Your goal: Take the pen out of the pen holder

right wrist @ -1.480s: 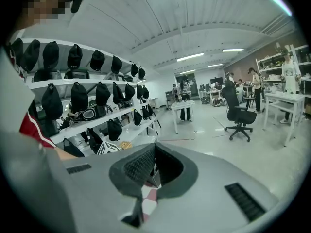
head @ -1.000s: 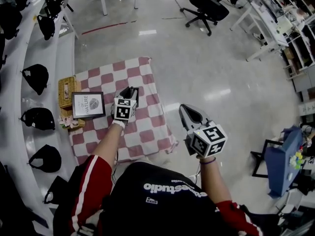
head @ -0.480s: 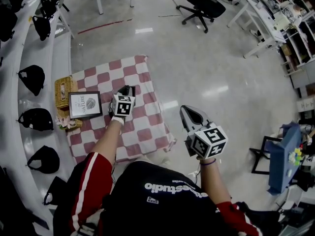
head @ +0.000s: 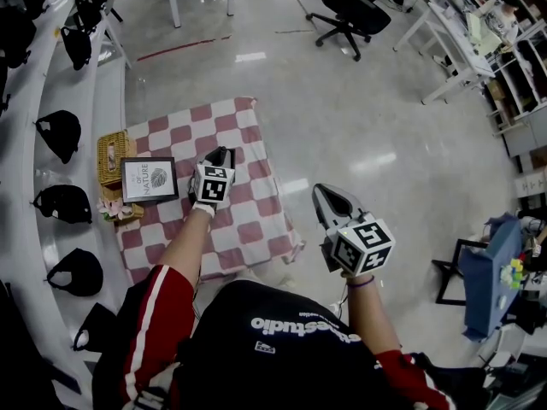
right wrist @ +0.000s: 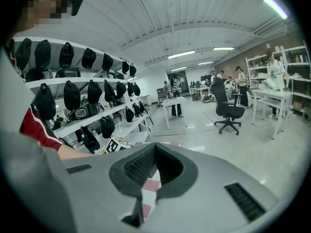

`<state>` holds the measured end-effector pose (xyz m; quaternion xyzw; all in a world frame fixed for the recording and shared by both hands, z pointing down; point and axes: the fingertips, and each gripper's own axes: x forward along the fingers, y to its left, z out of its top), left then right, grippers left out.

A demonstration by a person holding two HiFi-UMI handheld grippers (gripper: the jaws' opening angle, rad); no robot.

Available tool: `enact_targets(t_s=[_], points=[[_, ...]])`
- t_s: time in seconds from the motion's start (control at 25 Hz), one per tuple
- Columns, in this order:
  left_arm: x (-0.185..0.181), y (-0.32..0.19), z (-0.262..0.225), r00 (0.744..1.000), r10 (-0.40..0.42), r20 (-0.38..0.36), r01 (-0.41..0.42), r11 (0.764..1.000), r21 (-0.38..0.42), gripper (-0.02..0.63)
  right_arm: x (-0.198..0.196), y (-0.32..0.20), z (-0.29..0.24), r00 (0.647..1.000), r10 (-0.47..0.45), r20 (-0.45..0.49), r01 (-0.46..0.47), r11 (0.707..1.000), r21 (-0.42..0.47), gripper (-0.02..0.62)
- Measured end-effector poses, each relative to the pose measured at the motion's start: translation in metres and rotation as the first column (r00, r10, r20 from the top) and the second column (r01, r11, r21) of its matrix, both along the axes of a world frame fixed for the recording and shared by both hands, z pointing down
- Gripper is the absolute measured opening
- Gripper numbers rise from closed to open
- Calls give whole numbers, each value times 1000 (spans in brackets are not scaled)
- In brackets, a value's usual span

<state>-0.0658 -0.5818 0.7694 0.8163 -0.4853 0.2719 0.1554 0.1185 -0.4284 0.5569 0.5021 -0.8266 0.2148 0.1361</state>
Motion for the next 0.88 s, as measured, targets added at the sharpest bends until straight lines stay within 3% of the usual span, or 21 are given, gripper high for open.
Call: enact_targets(t_s=[0.44,0.88], points=[[-6,19,-54,999,-16,-42,20,994,107,70,-6,21,-23,999,-32,0,32,998,45,0],[-13,52,-136,998,-37,-58,50,968,246,70,-7,42,-45,996,-85,-2,85,991,103,0]])
